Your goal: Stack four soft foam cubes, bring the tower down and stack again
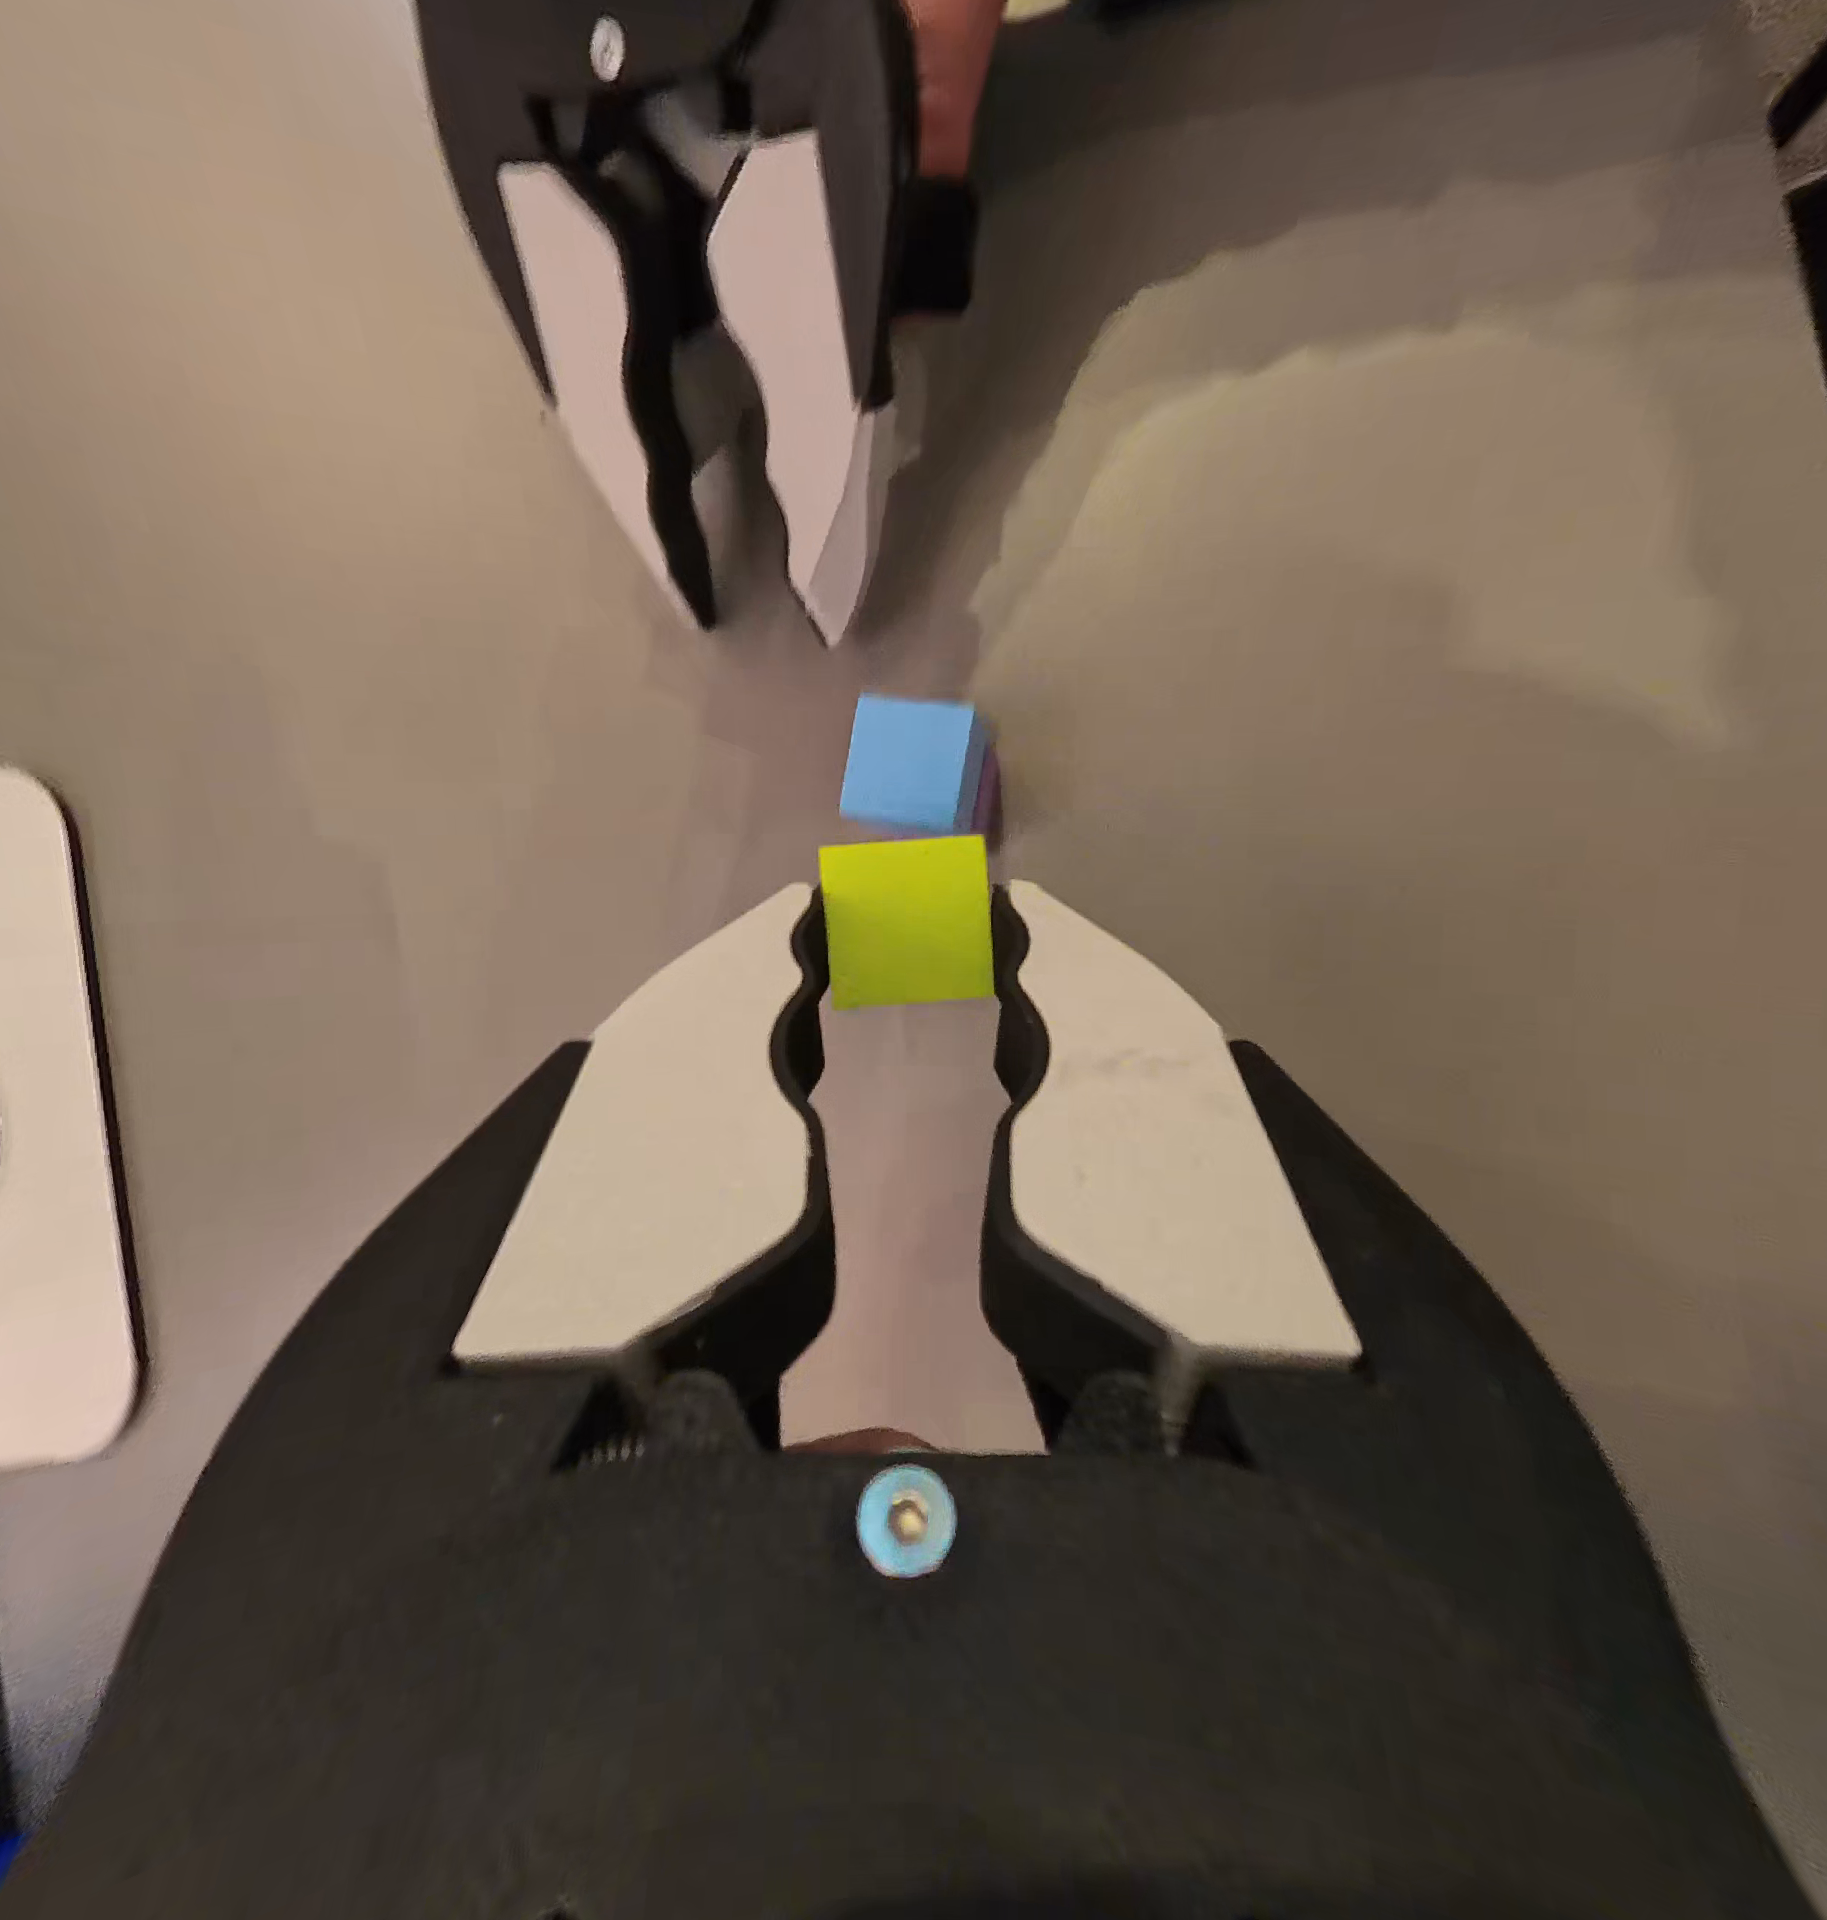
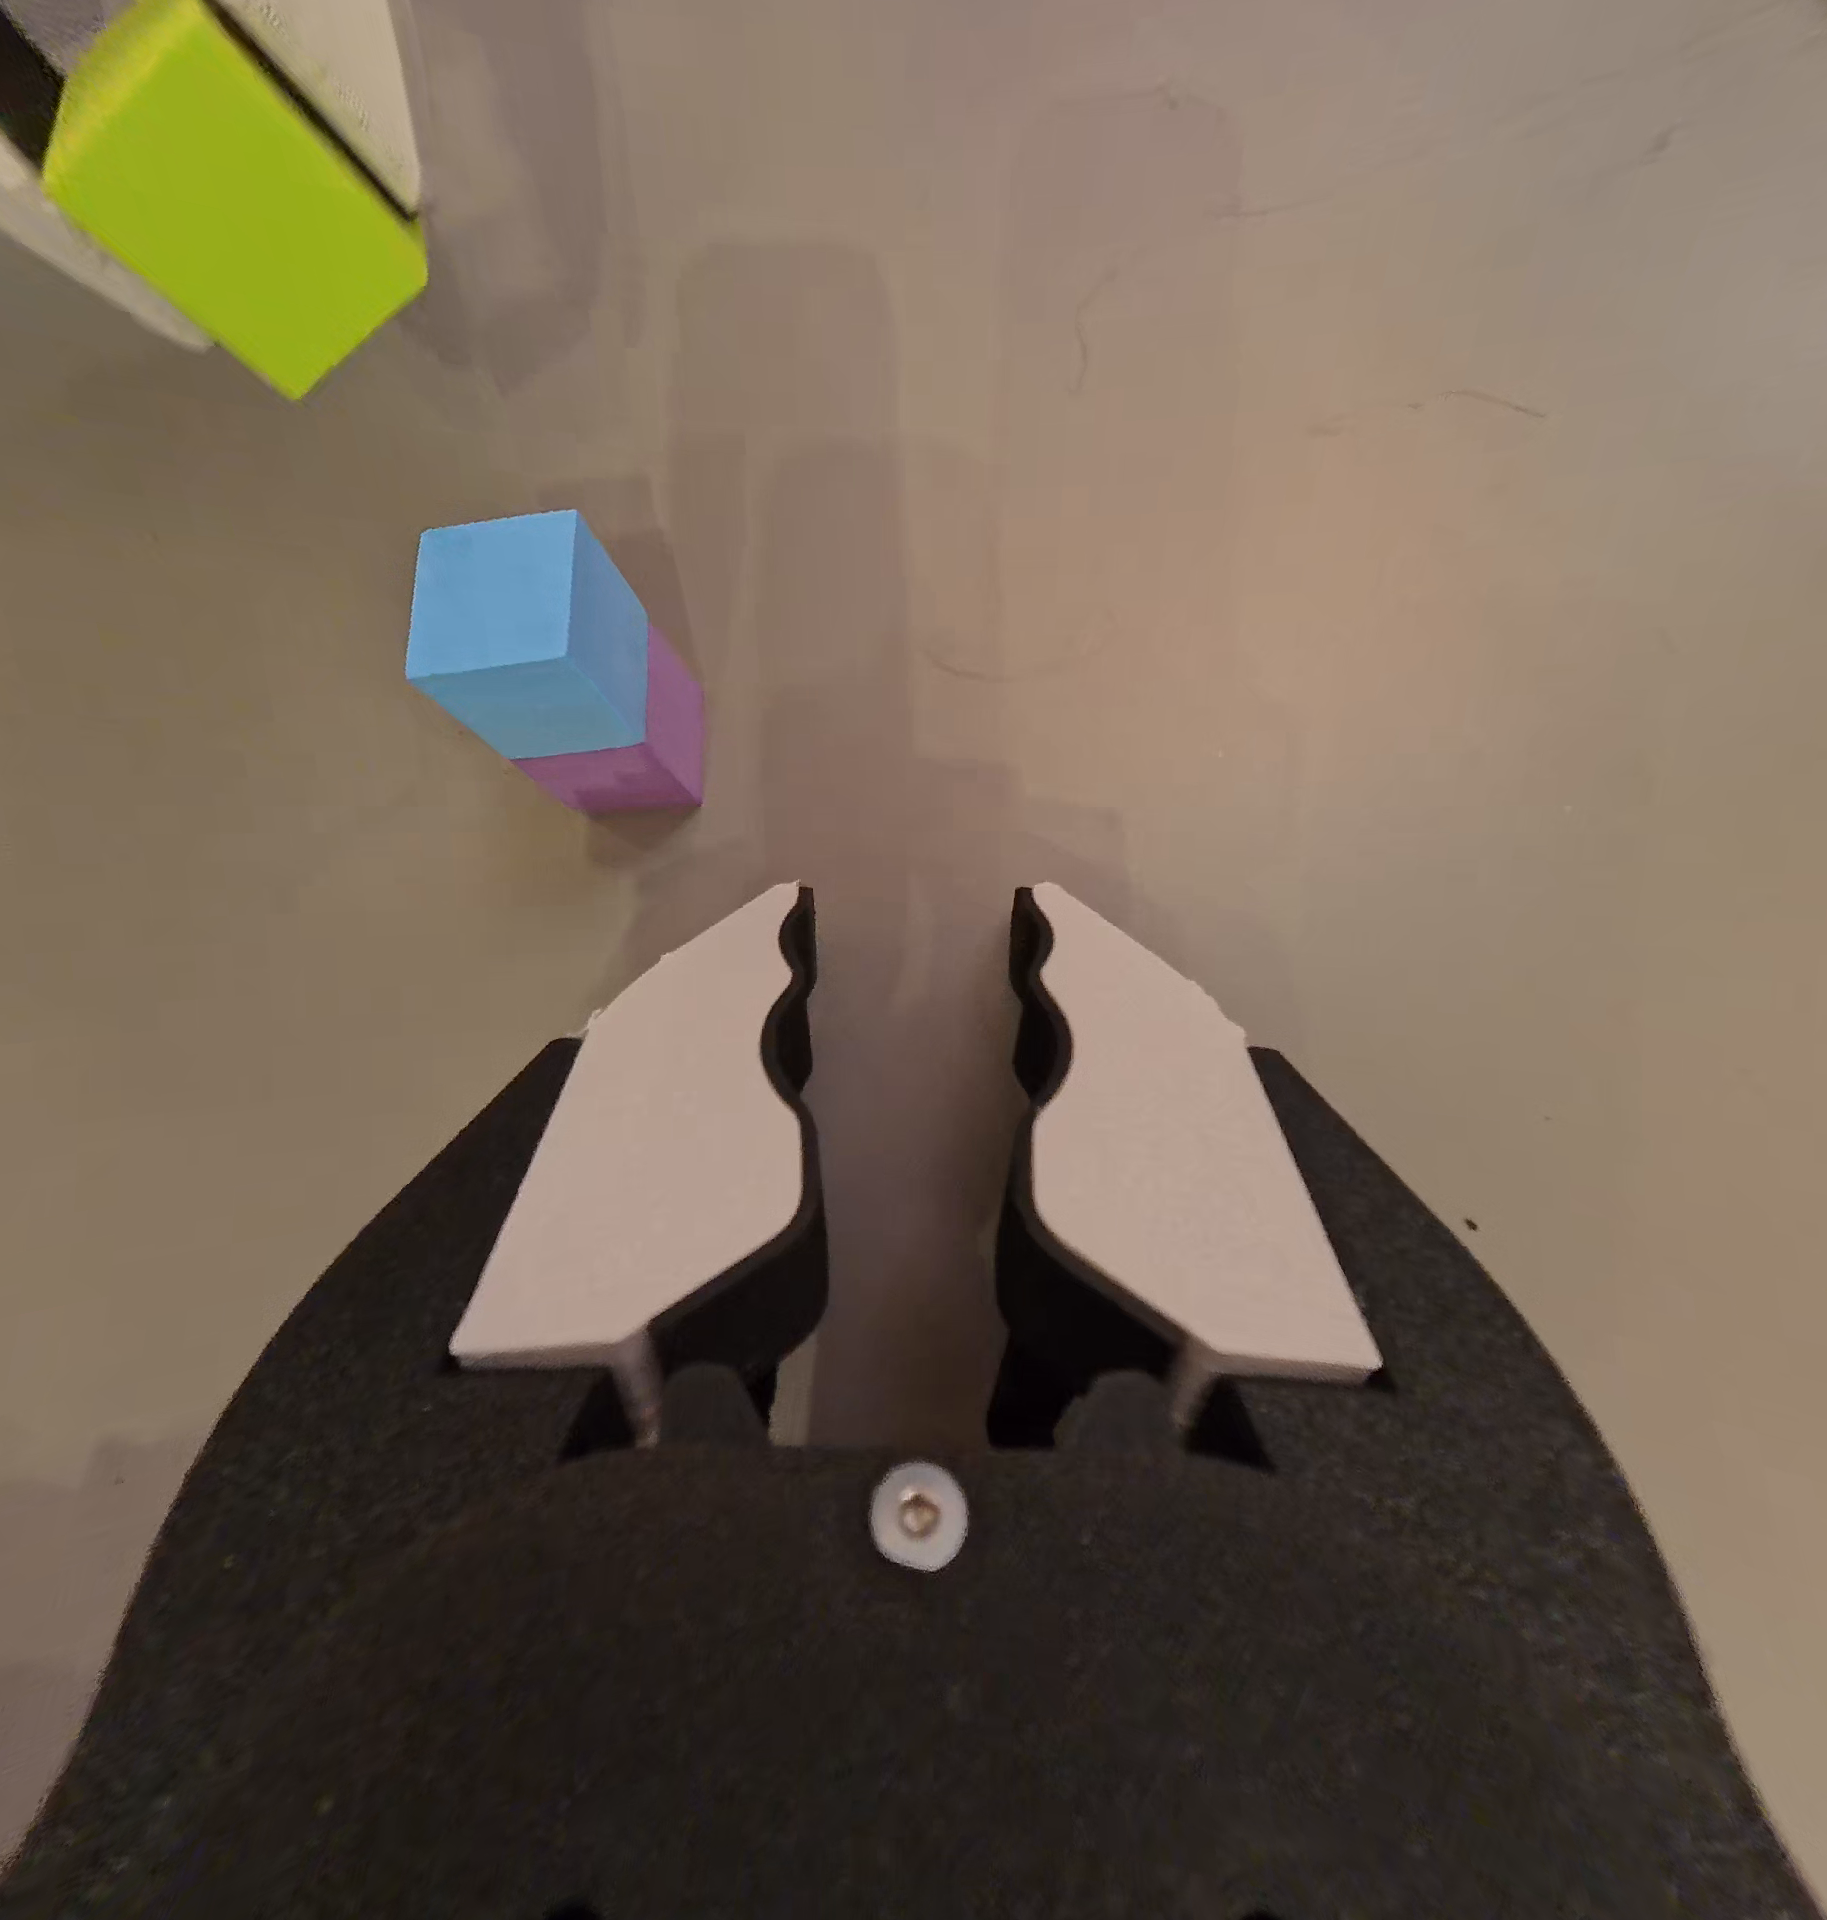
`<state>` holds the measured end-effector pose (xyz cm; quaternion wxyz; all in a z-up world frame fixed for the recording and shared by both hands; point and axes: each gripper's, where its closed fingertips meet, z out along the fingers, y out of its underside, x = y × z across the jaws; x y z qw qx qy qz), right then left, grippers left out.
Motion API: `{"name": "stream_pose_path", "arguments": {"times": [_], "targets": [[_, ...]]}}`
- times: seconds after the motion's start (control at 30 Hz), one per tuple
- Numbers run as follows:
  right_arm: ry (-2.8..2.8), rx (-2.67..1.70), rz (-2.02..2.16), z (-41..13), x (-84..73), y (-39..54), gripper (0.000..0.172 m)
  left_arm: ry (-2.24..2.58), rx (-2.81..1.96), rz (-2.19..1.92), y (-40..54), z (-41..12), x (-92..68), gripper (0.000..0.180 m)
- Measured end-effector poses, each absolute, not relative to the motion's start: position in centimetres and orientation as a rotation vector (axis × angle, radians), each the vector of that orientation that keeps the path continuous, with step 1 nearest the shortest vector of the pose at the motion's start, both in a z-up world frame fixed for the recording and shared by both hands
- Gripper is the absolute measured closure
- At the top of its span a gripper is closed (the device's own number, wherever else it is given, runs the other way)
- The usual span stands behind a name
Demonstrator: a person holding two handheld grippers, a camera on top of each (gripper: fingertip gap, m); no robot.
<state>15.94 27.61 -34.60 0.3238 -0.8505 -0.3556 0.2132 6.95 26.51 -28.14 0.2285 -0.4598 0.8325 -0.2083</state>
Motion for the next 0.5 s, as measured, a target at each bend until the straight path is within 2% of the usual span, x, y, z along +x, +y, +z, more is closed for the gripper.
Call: {"name": "stream_pose_path", "arguments": {"times": [0.5], "targets": [[-0.926,-2.228,0.594,-34.5,15.9,27.6,0.136,2.507,-1.183,-0.694,25.0,-29.0,9.6,0.151]]}}
